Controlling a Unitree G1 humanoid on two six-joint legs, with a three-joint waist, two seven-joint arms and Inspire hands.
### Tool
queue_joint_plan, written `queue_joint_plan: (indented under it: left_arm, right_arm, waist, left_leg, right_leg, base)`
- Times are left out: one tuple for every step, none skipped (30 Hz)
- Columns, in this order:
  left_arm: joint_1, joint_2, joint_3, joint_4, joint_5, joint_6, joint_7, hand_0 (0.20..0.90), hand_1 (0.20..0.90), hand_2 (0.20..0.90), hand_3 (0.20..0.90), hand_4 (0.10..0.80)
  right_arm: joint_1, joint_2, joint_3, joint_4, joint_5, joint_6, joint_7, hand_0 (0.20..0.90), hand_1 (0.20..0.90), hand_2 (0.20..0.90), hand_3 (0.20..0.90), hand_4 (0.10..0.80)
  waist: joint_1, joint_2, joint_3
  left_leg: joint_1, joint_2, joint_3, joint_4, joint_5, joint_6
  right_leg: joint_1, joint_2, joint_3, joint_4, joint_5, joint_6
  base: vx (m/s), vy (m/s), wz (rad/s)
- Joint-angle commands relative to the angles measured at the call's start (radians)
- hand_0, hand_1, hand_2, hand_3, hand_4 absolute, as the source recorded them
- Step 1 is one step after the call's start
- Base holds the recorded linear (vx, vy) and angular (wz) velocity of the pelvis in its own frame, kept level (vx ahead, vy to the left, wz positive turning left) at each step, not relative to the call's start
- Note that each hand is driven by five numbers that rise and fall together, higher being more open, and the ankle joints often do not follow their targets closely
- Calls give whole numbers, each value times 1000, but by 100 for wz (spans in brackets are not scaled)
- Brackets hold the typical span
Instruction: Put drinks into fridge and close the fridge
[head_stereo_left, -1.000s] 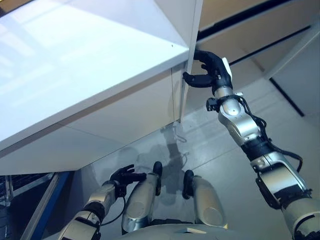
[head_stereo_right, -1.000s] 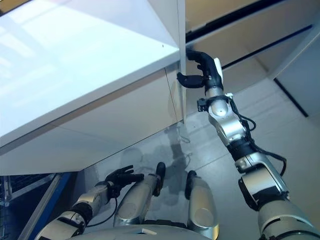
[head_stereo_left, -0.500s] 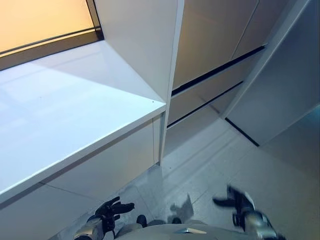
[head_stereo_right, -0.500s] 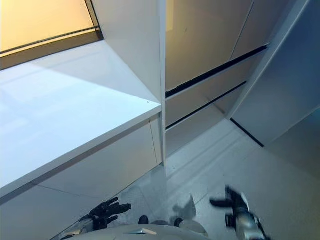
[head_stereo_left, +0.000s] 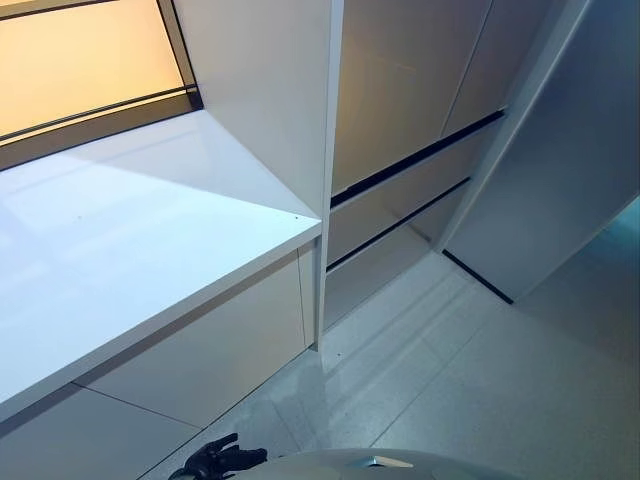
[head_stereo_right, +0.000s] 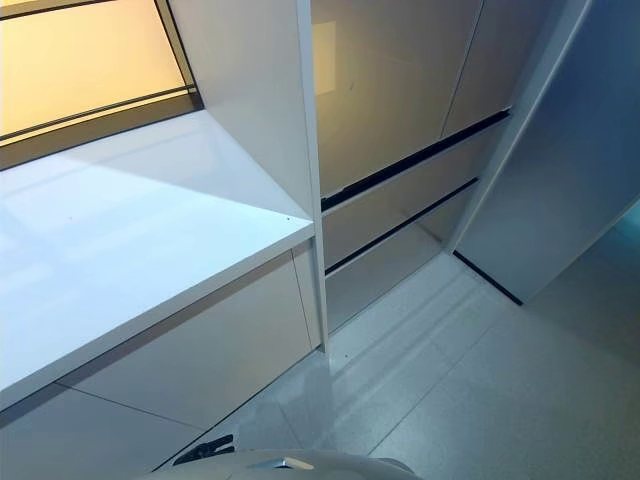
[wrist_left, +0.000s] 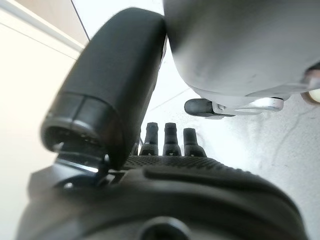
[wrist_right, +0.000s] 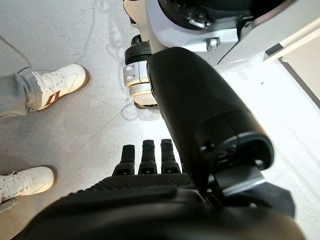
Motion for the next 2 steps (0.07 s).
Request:
queue_joint_plan:
  left_arm:
    - [-57,-8,1,-2,20,0,5,900,900,900,900,800]
    - [-58,-9,-2,0,23,4,8,900,900,900,900,800]
  right_arm:
    - [-54,12,16,-16,-7,15,30,900,900,900,900,800]
    - [-52,11,17,-14,-17,24,31,900,900,900,900,800]
  waist:
    - [-3,2,15]
    - [-4,1,14]
  left_leg:
    - [-27,-43,37,33,-73,33]
    - [-26,-43,36,32,-74,33]
  right_leg:
    - [-43,-4,32,-33,81,76]
    - [-42,-3,33,-34,81,77]
  base:
    - [5,7,-3]
    - [0,0,0]
